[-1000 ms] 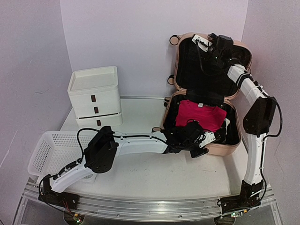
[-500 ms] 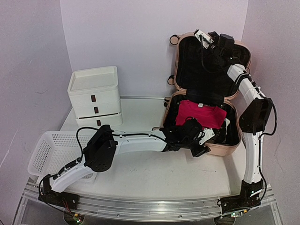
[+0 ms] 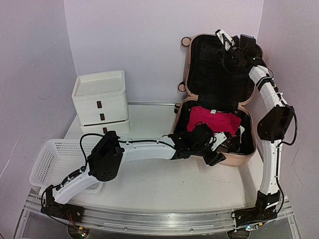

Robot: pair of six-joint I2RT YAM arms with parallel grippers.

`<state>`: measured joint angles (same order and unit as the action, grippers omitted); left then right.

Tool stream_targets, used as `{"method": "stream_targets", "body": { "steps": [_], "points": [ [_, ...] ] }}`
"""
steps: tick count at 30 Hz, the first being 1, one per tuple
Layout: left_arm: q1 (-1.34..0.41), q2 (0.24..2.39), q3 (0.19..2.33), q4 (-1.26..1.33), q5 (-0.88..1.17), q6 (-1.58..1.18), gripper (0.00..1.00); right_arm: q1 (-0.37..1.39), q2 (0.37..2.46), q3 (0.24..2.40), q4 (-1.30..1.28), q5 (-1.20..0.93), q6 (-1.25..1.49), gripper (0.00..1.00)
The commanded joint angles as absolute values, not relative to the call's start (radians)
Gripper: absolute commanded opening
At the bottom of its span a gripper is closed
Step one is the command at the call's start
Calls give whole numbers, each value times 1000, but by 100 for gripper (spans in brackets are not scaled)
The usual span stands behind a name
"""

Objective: Open, take out, and arrange the luggage

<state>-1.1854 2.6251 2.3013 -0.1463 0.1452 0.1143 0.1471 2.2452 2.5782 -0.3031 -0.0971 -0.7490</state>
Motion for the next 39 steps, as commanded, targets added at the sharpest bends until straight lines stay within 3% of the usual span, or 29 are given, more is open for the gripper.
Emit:
{"method": "stream_targets", "body": {
  "steps": [1,10,14,18,24,28,39],
  "points": [
    [-1161,2588,2256,-263,157,57,70,153,2067,2480,-348,0,-642,98],
    [-1160,2428,2191,-339,183,54,87,153,1698,1932,-575,67,-291,98],
    [-1157,2295,2081,-339,203,26,89,153,1514,1574,-590,119,-122,98],
    [-1154,2145,1950,-336,213,9,91,153,1433,1372,-691,105,90,98],
    [-1130,1885,1698,-339,74,14,91,167,1399,1226,-785,-85,213,98],
    [-1076,1702,1496,-371,-70,-54,91,214,1325,1170,-790,-40,223,98],
    [-923,1279,1097,-521,-376,-282,92,224,1337,1190,-791,-304,346,98]
  ]
}}
